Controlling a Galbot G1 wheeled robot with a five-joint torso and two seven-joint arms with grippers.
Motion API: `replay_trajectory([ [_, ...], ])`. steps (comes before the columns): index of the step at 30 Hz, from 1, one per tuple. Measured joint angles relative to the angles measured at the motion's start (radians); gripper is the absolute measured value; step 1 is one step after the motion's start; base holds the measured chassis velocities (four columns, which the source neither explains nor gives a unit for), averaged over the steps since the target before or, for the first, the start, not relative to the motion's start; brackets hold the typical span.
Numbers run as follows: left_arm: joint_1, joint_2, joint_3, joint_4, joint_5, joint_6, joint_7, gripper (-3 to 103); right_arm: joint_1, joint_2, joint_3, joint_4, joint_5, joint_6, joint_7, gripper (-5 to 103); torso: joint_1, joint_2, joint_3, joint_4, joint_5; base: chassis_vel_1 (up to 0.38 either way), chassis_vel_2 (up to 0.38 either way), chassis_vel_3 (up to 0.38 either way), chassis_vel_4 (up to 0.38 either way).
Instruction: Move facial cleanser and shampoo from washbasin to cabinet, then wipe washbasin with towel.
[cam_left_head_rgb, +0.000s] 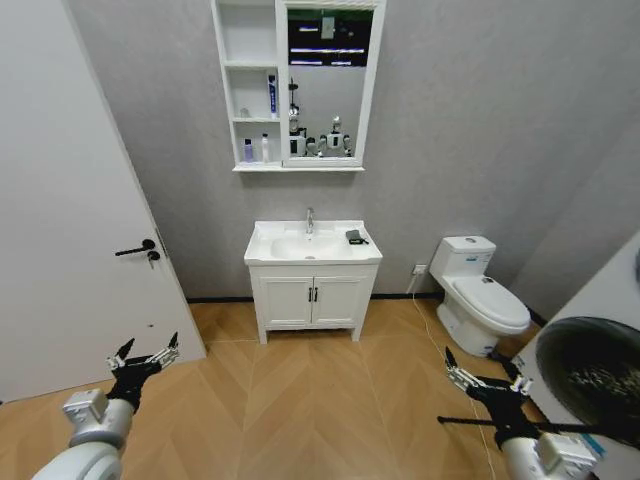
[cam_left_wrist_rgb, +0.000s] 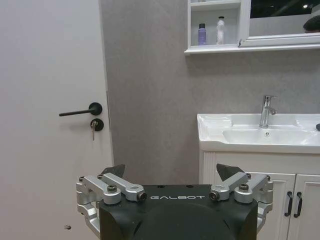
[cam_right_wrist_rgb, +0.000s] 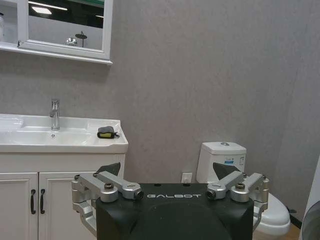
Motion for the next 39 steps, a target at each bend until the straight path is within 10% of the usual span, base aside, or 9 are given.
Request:
replay_trajectory([
  [39,0.0,0.0,0.0,0.0,0.0,0.0,0.0,100,0.0,0.0,0.0,0.0,0.0,0.0,0.0,100,-0.001,0.0,0.0,-0.0001,-0.0007,-0.013,-0.005,0.018,0.001],
])
